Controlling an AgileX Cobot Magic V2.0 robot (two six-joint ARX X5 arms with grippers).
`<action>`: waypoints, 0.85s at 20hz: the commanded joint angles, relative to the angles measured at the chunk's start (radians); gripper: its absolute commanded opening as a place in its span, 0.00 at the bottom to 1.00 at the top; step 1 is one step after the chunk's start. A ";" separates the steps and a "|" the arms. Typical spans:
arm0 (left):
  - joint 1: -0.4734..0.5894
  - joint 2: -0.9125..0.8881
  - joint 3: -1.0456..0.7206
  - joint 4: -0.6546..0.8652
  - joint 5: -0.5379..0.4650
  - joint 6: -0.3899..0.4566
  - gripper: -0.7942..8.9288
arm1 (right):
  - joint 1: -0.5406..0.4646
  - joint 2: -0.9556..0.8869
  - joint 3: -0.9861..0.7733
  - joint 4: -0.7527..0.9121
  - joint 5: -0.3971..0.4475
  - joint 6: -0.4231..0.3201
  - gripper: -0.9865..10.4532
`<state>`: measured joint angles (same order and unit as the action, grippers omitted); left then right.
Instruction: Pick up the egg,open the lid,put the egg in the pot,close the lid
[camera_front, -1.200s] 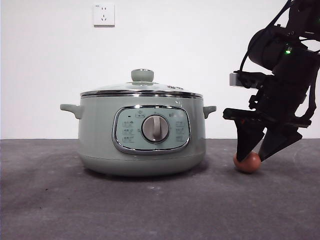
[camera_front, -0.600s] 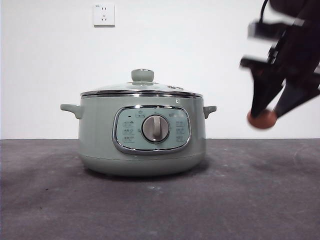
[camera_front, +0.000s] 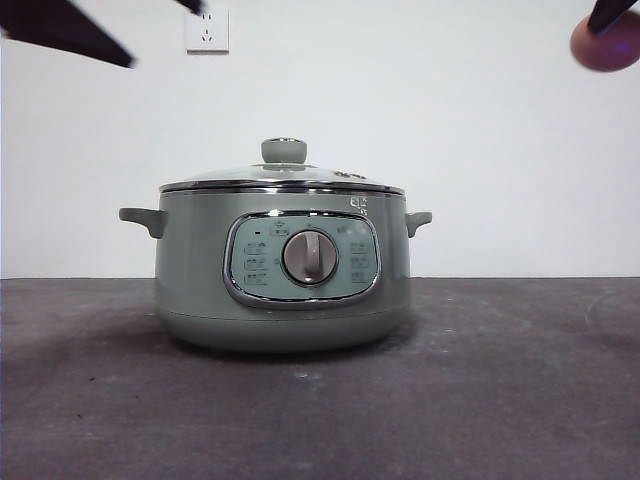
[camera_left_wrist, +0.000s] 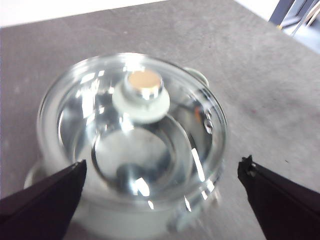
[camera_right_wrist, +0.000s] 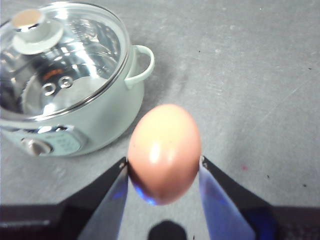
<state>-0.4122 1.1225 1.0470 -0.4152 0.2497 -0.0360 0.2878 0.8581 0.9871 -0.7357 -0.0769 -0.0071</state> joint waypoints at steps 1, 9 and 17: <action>-0.040 0.154 0.112 0.019 -0.056 0.065 0.85 | 0.002 -0.029 0.000 -0.025 -0.003 0.009 0.07; -0.068 0.492 0.320 0.080 -0.097 0.085 0.85 | 0.002 -0.068 0.000 -0.047 -0.056 0.031 0.07; -0.077 0.543 0.320 0.123 -0.117 0.080 0.71 | 0.002 -0.067 0.000 -0.041 -0.055 0.036 0.07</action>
<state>-0.4850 1.6497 1.3670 -0.3016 0.1333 0.0345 0.2878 0.7944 0.9871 -0.7872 -0.1299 0.0166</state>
